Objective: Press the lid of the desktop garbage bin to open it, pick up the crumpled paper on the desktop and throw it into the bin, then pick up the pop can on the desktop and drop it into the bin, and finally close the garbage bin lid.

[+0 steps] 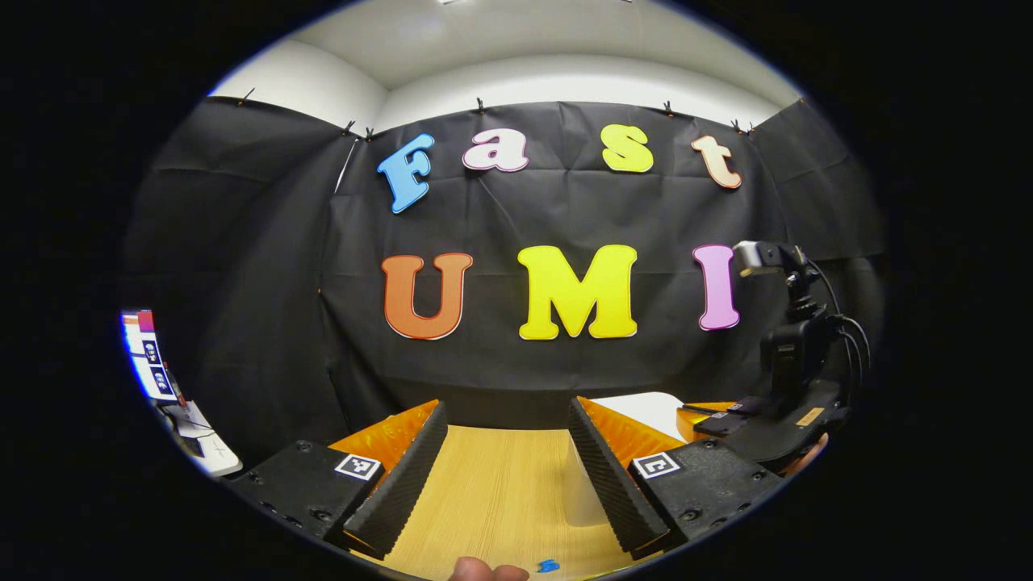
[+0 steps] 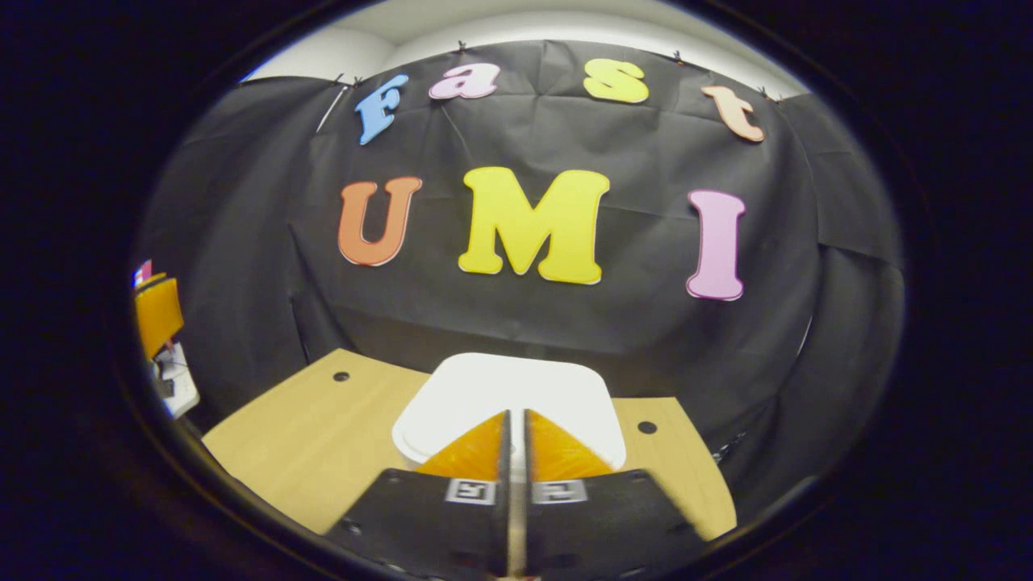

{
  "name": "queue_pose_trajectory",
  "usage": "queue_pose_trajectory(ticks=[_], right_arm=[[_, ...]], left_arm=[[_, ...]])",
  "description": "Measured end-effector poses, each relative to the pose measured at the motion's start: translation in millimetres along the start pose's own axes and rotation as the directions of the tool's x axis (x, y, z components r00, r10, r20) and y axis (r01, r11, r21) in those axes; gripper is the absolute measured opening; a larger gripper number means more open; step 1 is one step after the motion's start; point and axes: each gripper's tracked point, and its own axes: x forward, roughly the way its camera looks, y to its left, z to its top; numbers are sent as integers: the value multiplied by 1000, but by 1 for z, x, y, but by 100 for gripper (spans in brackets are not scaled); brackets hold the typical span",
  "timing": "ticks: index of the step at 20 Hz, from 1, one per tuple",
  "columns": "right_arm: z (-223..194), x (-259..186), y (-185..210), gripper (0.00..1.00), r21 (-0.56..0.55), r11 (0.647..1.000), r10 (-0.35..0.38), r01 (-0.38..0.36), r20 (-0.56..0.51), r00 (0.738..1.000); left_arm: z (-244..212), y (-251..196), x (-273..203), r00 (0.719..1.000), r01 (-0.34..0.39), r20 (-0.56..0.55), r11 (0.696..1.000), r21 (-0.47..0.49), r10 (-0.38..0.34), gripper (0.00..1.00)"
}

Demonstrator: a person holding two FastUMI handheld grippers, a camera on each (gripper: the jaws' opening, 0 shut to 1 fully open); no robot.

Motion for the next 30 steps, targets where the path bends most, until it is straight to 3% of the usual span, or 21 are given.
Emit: queue_pose_trajectory(ticks=[1, 8, 12, 16, 17, 18, 19, 20, 21, 25, 30], right_arm=[[-3, 7, 3, 0, 10, 1000, 12, -12, -12, 1000], [-35, 30, -3, 0, 61, 998, 7, 0, -114, 993], [-47, 28, -4, 1, 5, 1000, -26, 27, -155, 988], [-20, 20, -4, 1, -51, 998, -45, 42, -59, 997], [-10, 17, -2, 28, -24, 1000, -17, 16, -34, 999], [1, 12, -5, 39, 2, 1000, -19, 19, 1, 1000], [14, 8, -9, 59, 16, 999, -28, 28, 34, 999], [28, 3, -13, 63, 15, 999, -33, 32, 71, 997], [39, 0, -13, 76, 9, 1000, -29, 28, 102, 994], [54, -18, -19, 96, 17, 999, -36, 34, 164, 986], [61, -53, -19, 95, 29, 1000, -14, 7, 225, 974]], left_arm=[[-1, 2, -1, 1000, -8, -1, 1000, 1, 8, 97], [-9, 10, 1, 999, -32, -25, 999, 2, 32, 97], [-13, 6, 4, 999, -30, -40, 999, -11, 30, 97], [-14, 6, 3, 999, -27, -42, 1000, -10, 26, 97], [-14, 7, 3, 999, -28, -41, 999, -15, 28, 97], [-15, 8, 3, 999, -29, -46, 999, -25, 28, 97], [-16, 7, 3, 998, -29, -51, 999, -35, 27, 97], [-18, 5, 3, 998, -27, -56, 999, -45, 24, 97], [-19, 3, 3, 998, -23, -58, 998, -51, 20, 97], [-23, -4, 2, 998, 1, -70, 998, -65, -5, 98], [-29, -6, -2, 997, 12, -80, 998, -67, -17, 98]])
